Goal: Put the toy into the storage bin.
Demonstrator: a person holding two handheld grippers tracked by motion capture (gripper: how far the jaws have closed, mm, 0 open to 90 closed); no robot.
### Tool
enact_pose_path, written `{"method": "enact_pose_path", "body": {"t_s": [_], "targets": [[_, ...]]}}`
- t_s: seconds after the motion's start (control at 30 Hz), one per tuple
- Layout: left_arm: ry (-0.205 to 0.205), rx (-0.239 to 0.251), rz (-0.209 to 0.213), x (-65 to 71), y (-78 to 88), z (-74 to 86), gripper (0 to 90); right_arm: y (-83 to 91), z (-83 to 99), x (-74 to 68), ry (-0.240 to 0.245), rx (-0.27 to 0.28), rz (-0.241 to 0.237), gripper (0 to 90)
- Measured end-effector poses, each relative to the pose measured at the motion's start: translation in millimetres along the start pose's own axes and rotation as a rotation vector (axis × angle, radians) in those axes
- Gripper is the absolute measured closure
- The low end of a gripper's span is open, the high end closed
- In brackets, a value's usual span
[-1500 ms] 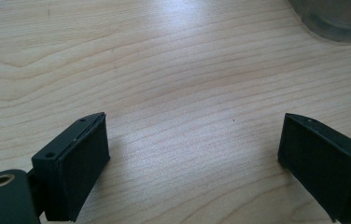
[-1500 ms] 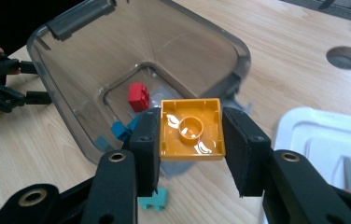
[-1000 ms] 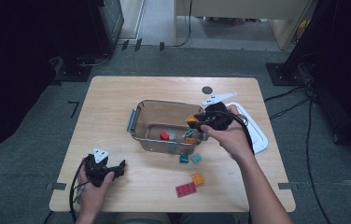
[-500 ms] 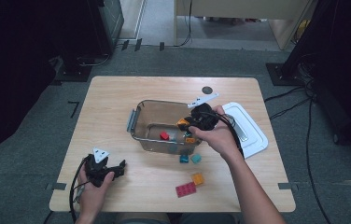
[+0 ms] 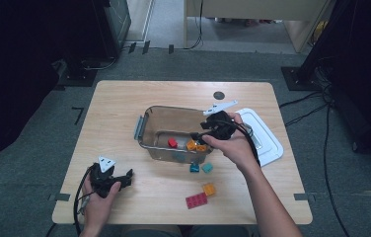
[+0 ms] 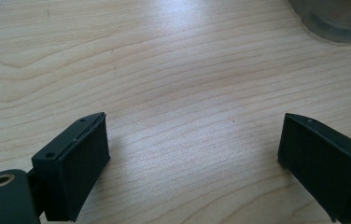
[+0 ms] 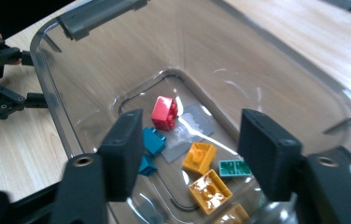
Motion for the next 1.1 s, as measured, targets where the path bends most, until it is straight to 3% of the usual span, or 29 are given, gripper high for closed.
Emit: {"method": "enact_pose_path", "body": {"t_s": [0.13,0.33,0.67,0.9,1.1], "targets": [[-0.001,0.000,0.000,0.0,0.0,0.0,8.3,13.0,0.6,4.6,-0.012,0.031,0.038,32.2],[0.000,0.000,0.000,0.0,0.0,0.0,8.3,35.0,6.4,8.1,-0.013,0.070,0.046,26.6],[0.000,0.000,0.001,0.0,0.0,0.0,8.3,70.3,32.5,13.0,-0.053,0.134,0.078,22.5],[0.001,-0.001,0.000,0.1,0.1,0.1,8.3,76.0,64.5,17.1,-0.084,0.134,0.101,23.1],[0.000,-0.002,0.001,0.1,0.2,0.1,8.3,70.4,92.8,21.6,-0.128,0.132,0.114,25.0]]}}
Point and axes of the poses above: each handheld gripper's, and its own axes: y roughly backward along the jaws, z roughly out of its underside, x roughly to its right, the point moved 8 cm from there along -y, roughly forward along the jaws, and after that the axes turned 6 degrees about x, right-handed, at the moved point
